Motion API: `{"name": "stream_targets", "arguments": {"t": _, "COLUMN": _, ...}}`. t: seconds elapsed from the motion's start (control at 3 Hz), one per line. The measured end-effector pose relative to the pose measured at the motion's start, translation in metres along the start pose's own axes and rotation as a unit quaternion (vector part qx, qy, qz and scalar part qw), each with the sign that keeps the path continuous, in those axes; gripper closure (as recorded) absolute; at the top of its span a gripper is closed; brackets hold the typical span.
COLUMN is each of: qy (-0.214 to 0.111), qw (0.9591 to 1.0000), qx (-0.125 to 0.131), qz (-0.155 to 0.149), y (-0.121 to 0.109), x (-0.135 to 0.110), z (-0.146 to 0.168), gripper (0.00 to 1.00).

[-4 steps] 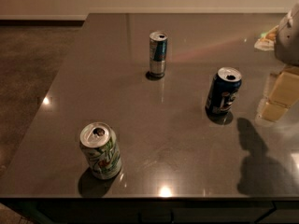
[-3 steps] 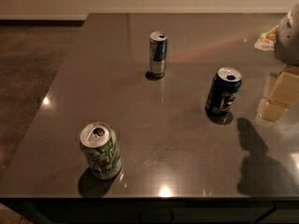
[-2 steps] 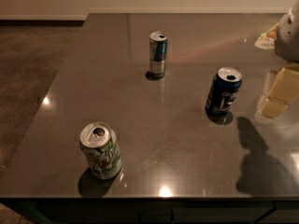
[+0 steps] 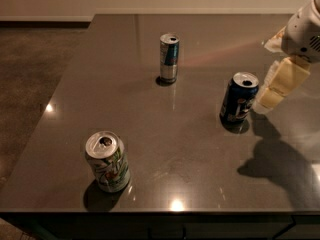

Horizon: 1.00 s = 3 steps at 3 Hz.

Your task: Move pepsi can near 7up can

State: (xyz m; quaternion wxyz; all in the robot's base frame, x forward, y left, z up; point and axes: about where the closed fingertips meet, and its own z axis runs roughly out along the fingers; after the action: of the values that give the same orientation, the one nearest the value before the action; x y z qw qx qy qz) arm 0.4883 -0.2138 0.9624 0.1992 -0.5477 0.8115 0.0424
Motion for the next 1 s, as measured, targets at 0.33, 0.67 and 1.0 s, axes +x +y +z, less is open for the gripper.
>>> {"name": "stream_targets", "arguments": {"t": 0.33, "qy": -0.033, "qw": 0.9993, "qx": -0.004, "qz": 0.014, "y": -0.011, "x": -0.008, "z": 0.019, "gripper": 0.0}}
{"name": "stream_targets", "arguments": {"t": 0.67, "qy": -0.056, "qw": 0.9983, "qx": -0.004, "qz": 0.014, "y": -0.015, "x": -0.011, "z": 0.037, "gripper": 0.0}}
{"name": "stream_targets", "arguments": {"t": 1.0, "qy": -0.066, "qw": 0.9977, "qx": -0.007, "qz": 0.009, "y": -0.014, "x": -0.011, "z": 0.05, "gripper": 0.0}}
